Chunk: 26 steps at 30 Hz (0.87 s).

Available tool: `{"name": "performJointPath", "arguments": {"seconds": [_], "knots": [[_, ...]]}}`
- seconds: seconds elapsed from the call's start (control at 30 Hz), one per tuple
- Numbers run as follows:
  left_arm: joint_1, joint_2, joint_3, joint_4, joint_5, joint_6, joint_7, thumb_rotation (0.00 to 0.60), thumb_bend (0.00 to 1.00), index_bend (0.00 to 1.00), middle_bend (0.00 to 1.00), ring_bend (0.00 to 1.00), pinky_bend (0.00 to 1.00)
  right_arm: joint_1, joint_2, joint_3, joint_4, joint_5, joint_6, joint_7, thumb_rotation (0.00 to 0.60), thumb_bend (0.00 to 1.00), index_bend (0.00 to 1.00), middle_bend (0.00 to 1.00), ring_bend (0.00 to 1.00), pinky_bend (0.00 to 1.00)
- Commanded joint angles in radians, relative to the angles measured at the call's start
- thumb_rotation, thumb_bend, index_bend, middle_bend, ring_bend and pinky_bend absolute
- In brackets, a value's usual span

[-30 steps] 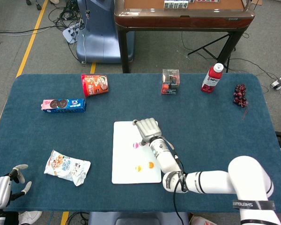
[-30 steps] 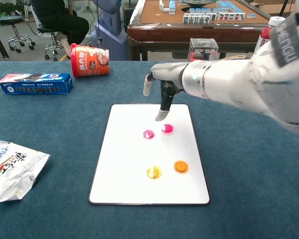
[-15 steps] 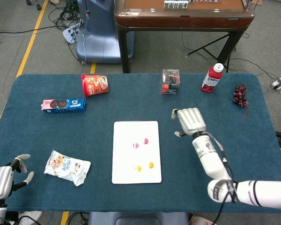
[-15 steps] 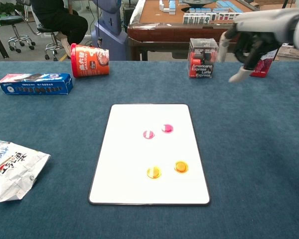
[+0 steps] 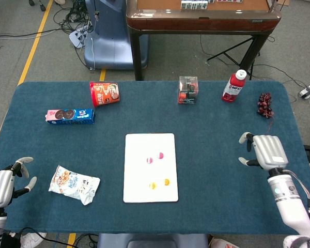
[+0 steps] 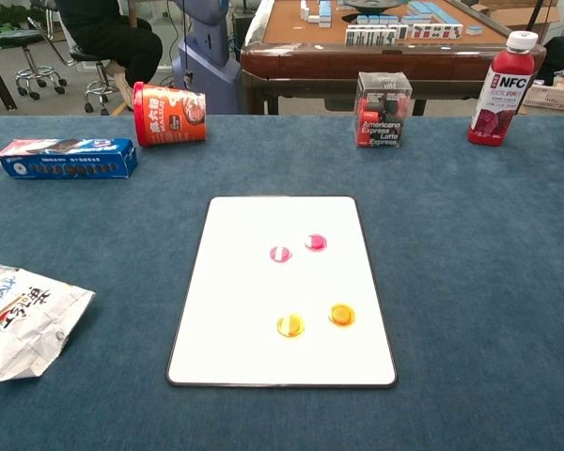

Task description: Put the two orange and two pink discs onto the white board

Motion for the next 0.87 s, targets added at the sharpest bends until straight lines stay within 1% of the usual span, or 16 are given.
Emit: {"name": "performJointPath", "arguments": {"seconds": [0.03, 0.17, 0.3, 0.5, 0.67, 0.87], "knots": [[-0.004, 0.010, -0.003, -0.015, -0.005, 0.000, 0.015, 0.600, 0.31, 0.38, 0.60, 0.55, 0.75, -0.080, 0.034, -0.035, 0.010, -0.076, 0.052, 0.062, 0.600, 0.10, 0.44, 0.59, 0.61, 0.52], [-0.005, 0.029, -0.003, -0.034, -0.008, 0.003, 0.033, 0.600, 0.31, 0.38, 0.60, 0.54, 0.75, -0.146, 0.042, -0.051, 0.031, -0.134, 0.085, 0.107, 0.600, 0.10, 0.45, 0.59, 0.61, 0.52], [-0.007, 0.048, -0.008, -0.050, -0.022, 0.001, 0.036, 0.600, 0.31, 0.38, 0.59, 0.54, 0.75, -0.192, 0.044, -0.051, 0.042, -0.172, 0.109, 0.135, 0.600, 0.10, 0.45, 0.58, 0.60, 0.52], [-0.015, 0.061, -0.013, -0.068, -0.039, -0.007, 0.037, 0.600, 0.31, 0.38, 0.59, 0.54, 0.75, -0.242, 0.043, -0.048, 0.044, -0.221, 0.130, 0.141, 0.600, 0.10, 0.45, 0.58, 0.60, 0.52], [-0.017, 0.061, -0.008, -0.081, -0.035, -0.006, 0.046, 0.600, 0.31, 0.38, 0.59, 0.54, 0.75, -0.265, 0.028, -0.046, 0.051, -0.242, 0.113, 0.147, 0.600, 0.10, 0.45, 0.58, 0.60, 0.52], [-0.027, 0.053, 0.000, -0.086, -0.027, -0.015, 0.057, 0.600, 0.31, 0.38, 0.59, 0.54, 0.75, -0.277, 0.016, -0.030, 0.065, -0.244, 0.086, 0.141, 0.600, 0.10, 0.45, 0.58, 0.60, 0.52]]}}
